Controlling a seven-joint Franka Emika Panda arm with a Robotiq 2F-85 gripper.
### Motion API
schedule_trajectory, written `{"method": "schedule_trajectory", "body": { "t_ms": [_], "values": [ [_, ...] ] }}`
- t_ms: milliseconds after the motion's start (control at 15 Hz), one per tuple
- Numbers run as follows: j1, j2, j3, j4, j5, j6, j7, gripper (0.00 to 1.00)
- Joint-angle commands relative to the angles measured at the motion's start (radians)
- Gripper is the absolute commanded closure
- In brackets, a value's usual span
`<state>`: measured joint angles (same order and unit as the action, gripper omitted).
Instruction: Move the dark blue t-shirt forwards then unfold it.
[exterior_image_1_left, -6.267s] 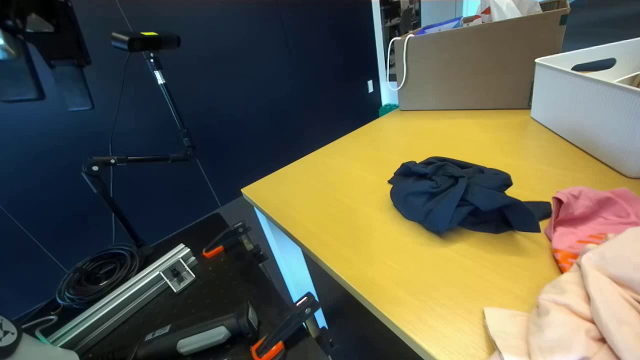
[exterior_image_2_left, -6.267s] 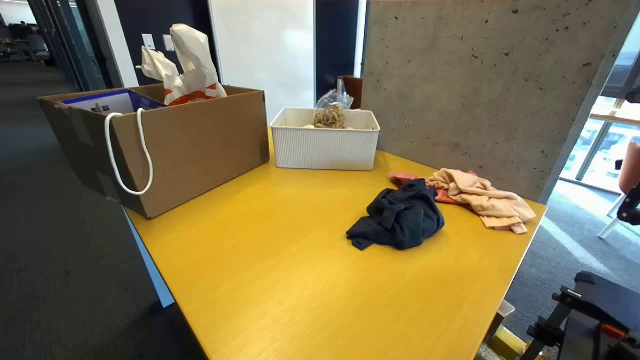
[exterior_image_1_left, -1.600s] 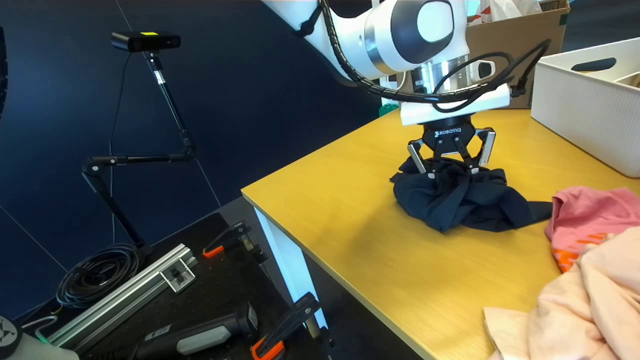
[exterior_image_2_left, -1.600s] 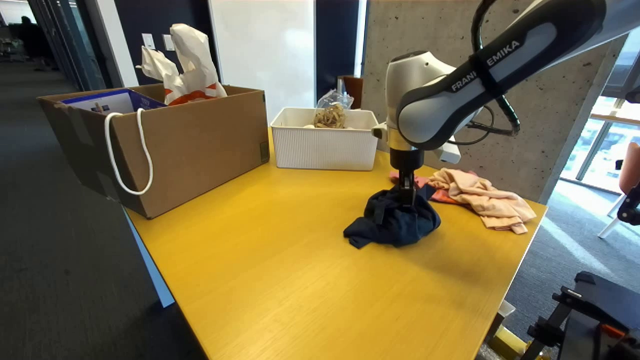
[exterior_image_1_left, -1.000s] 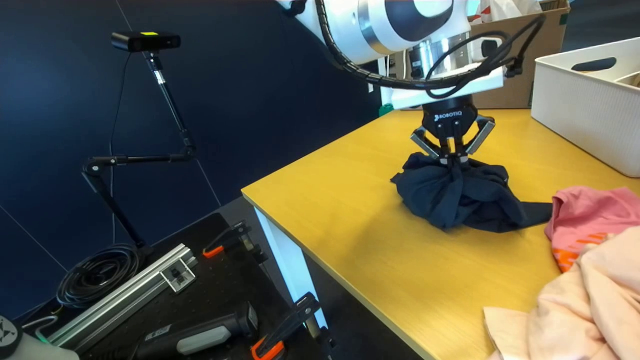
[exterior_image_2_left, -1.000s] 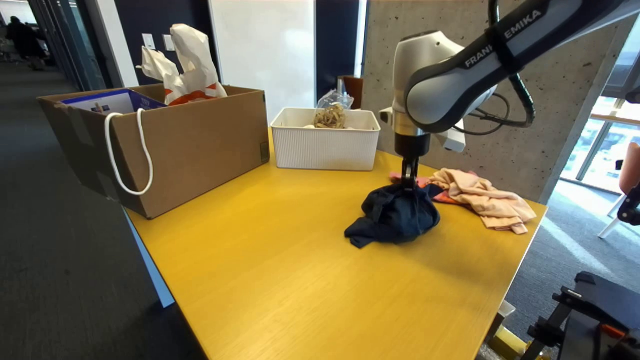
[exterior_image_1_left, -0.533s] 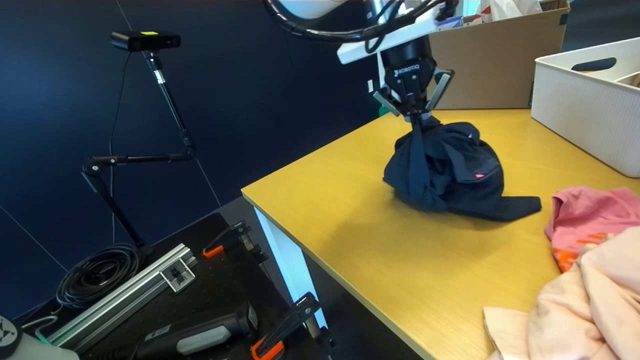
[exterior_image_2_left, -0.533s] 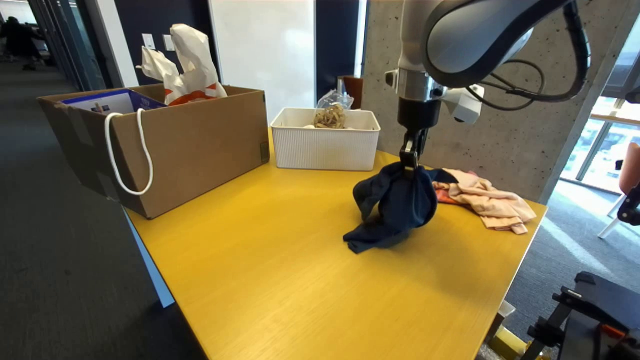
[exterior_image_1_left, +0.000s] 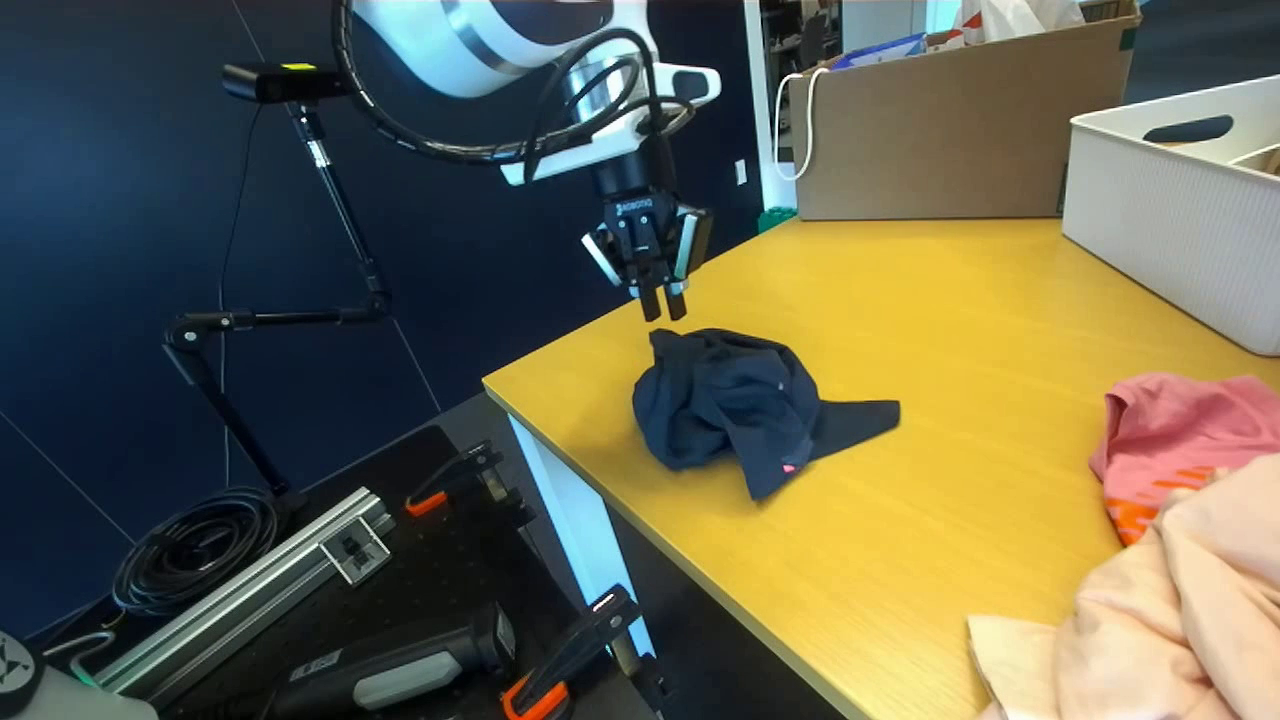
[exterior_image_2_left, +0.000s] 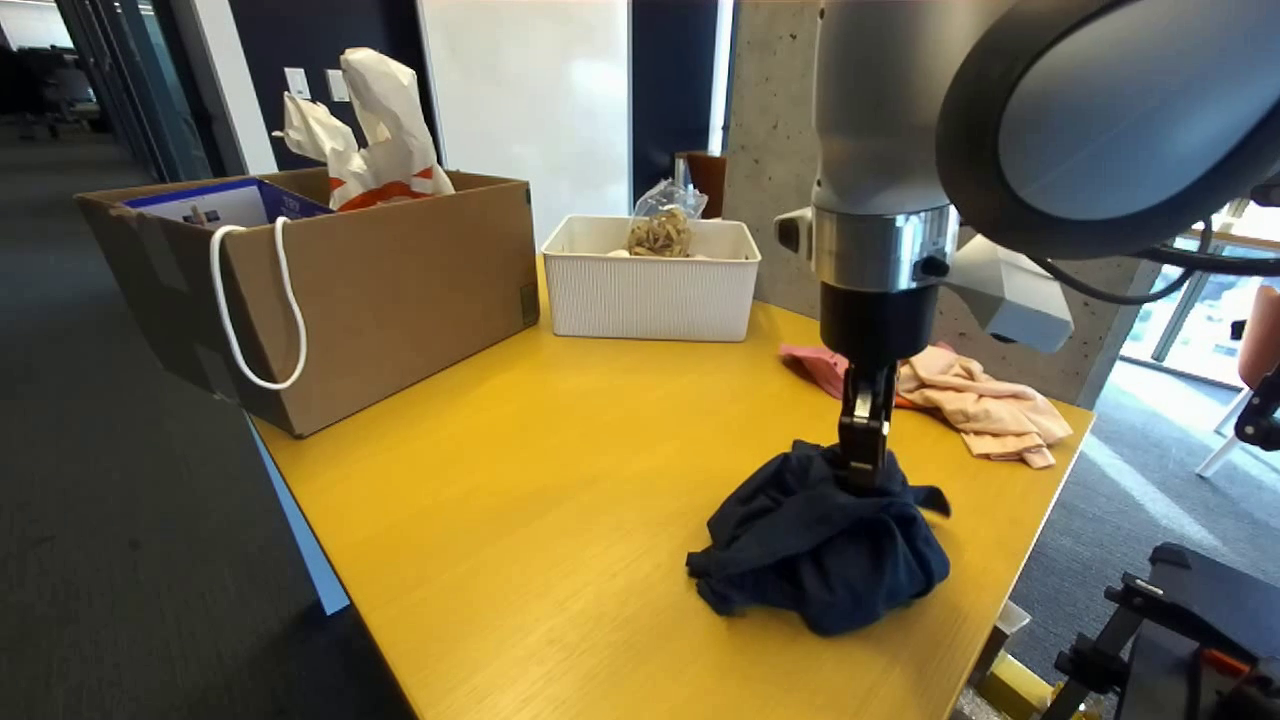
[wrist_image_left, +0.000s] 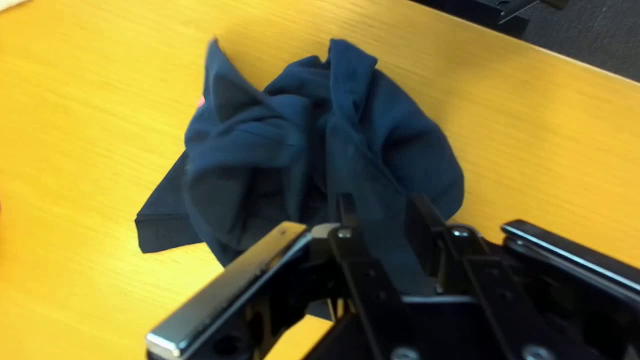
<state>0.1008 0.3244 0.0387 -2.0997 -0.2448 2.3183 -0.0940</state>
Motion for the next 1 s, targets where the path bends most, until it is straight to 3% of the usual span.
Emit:
{"method": "schedule_trajectory", "body": {
  "t_ms": [0, 333, 933],
  "values": [
    [0.016, -0.079, 0.006, -0.076, -0.002, 0.017, 0.072, 0.38],
    [-0.019, -0.119, -0.014, -0.035, 0.033, -0.029, 0.104, 0.02],
    [-0.093, 0.023, -0.115, 0.013, -0.094, -0.107, 0.094, 0.0]
  ]
}}
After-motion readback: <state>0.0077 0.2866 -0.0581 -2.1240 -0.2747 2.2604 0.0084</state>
